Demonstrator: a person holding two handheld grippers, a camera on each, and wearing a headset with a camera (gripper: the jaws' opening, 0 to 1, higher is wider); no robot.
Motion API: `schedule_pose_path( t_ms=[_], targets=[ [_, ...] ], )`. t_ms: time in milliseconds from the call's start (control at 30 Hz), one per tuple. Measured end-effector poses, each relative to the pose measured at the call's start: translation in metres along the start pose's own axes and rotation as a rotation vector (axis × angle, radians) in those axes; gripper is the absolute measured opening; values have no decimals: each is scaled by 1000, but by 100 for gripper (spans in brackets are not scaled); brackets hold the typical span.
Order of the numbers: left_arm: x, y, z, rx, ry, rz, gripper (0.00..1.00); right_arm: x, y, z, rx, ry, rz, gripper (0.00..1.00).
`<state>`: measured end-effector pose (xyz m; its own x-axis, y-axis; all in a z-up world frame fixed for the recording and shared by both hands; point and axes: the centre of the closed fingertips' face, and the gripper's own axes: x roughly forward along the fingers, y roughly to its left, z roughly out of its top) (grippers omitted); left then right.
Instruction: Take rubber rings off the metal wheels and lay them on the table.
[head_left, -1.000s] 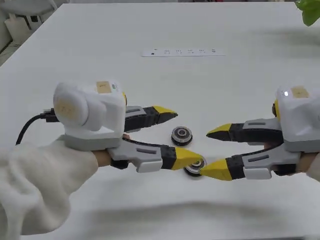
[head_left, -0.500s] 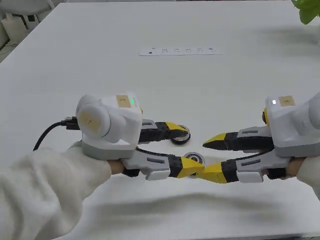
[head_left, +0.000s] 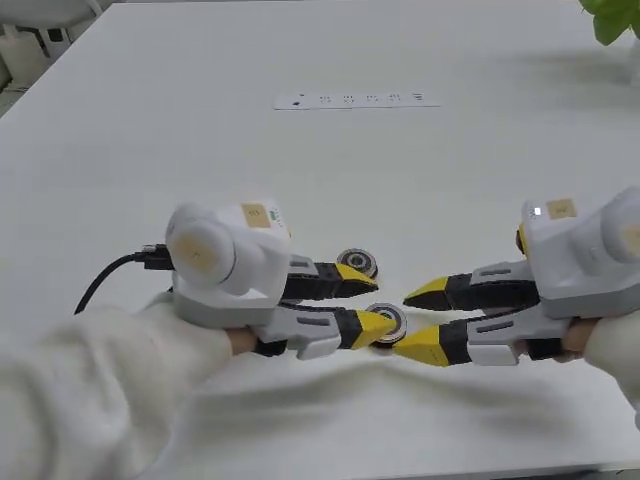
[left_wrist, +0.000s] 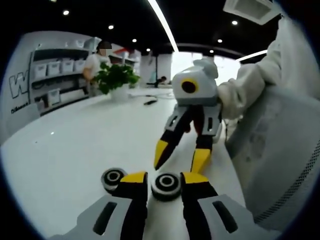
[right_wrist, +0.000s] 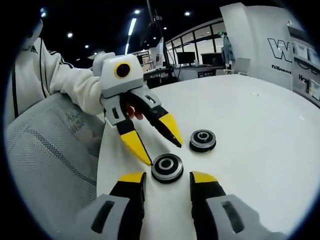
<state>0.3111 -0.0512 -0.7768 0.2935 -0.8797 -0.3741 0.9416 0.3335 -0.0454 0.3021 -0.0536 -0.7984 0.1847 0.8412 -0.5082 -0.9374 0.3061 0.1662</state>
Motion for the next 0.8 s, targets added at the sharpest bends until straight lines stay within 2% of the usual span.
schedule_pose_path(
  t_ms=[300, 533, 600, 800],
  targets=[
    [4, -2, -15, 14, 49, -6, 27, 1, 2, -3, -13, 19, 5, 27],
    [6, -3, -12, 12, 34, -11, 25, 1, 2, -5, -24, 28, 5, 26],
    [6, -3, -8, 2, 11, -13, 23, 1, 1, -5, -23, 29, 5, 26],
    [5, -1, -12, 14, 23, -7, 20, 2, 1, -5, -23, 29, 1, 24]
  ],
)
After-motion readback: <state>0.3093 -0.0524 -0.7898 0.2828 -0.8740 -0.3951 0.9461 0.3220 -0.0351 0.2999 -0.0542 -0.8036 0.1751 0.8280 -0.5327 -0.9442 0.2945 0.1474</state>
